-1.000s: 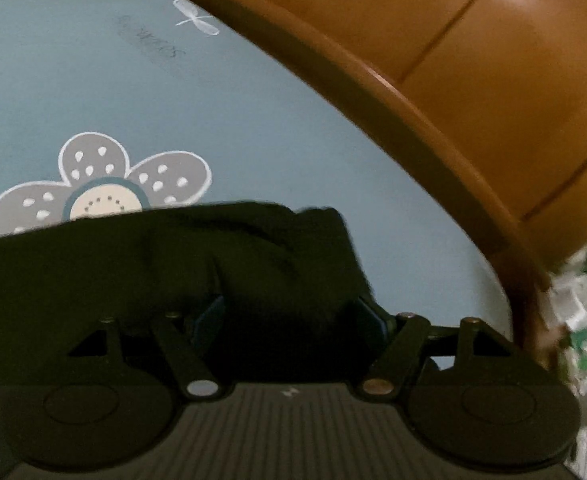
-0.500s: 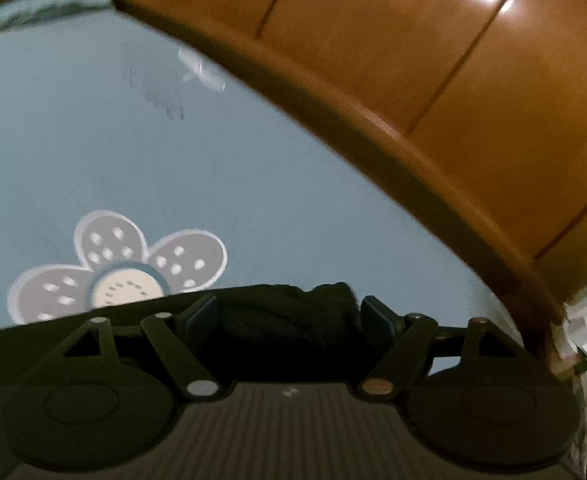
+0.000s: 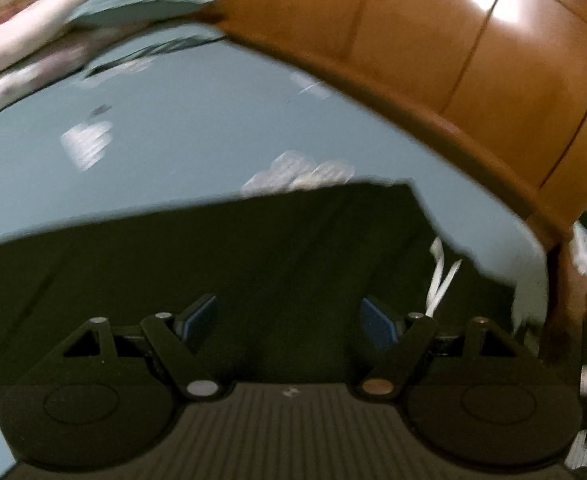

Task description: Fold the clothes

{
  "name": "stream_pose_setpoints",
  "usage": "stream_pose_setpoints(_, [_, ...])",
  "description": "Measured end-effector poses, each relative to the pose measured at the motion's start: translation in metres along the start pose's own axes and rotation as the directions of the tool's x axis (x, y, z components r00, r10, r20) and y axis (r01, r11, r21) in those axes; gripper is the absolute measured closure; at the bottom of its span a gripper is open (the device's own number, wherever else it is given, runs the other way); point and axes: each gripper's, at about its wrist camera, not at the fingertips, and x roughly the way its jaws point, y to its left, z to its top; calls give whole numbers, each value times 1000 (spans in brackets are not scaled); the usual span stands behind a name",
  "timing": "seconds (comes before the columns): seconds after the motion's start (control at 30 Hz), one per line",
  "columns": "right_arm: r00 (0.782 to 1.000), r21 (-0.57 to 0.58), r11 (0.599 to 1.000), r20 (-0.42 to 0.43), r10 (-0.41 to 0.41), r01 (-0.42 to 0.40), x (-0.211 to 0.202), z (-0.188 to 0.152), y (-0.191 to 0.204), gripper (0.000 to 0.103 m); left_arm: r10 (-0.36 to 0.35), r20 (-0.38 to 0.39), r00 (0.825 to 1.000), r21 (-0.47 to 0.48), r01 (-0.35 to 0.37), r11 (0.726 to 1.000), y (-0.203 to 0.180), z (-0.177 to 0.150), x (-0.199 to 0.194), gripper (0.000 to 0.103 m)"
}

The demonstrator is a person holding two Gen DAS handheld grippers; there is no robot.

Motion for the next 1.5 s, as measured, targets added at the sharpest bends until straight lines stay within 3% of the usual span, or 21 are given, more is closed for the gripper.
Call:
stream_pose_setpoints(0.1, [1000, 16, 1000, -18, -10, 11, 1, 2, 2, 0, 96, -56, 994, -62, -99, 993, 17, -54, -33, 24])
stream_pose_setpoints(0.2, [1000, 28, 999, -16, -21, 21, 0, 2, 5, 0, 175, -156, 972, -121, -195, 973, 25, -117, -54, 25])
stream_pose_setpoints(0.33, [999, 38, 999, -41, -25, 27, -4, 6, 9, 0, 195, -230, 953, -148, -232, 961, 12, -181, -60, 24])
stream_pose_setpoints(0.4, [999, 38, 999, -46, -10, 12, -10, 10, 13, 0, 185, -234, 954, -161, -226, 961, 8, -203, -57, 24])
stream_pose_setpoints(0.53, [1000, 23, 1000, 7, 1, -1, -27, 24, 29, 0, 189, -215, 958, -193, -232, 954, 10, -219, -43, 24])
stream_pose_setpoints(0.7, [998, 7, 998, 25, 55, -55, -32, 43, 57, 0, 190, -153, 970, -185, -217, 958, 32, -214, -31, 21])
stream_pose_setpoints(0.83, [993, -32, 993, 26, 114, -113, -31, 57, 87, 0, 202, -125, 971, -201, -224, 954, 47, -204, -39, 22])
stream_pose_setpoints(0.97, [982, -84, 978, 10, 190, -189, -29, 63, 120, 0, 235, -106, 966, -205, -252, 946, 53, -215, -63, 22])
stream_pose_setpoints(1.23, [958, -176, 941, -59, 282, -288, -13, 60, 186, 0, 321, -188, 928, -323, -367, 872, 89, -269, -89, 22])
stream_pose_setpoints(1.33, [955, -187, 938, -117, 273, -291, -1, 57, 203, 0, 332, -177, 927, -363, -375, 853, 106, -277, -95, 21])
stream_pose_setpoints(1.5, [975, -303, 928, -115, 191, -217, 2, 50, 221, 0, 365, -191, 911, -414, -412, 812, 138, -289, -110, 21])
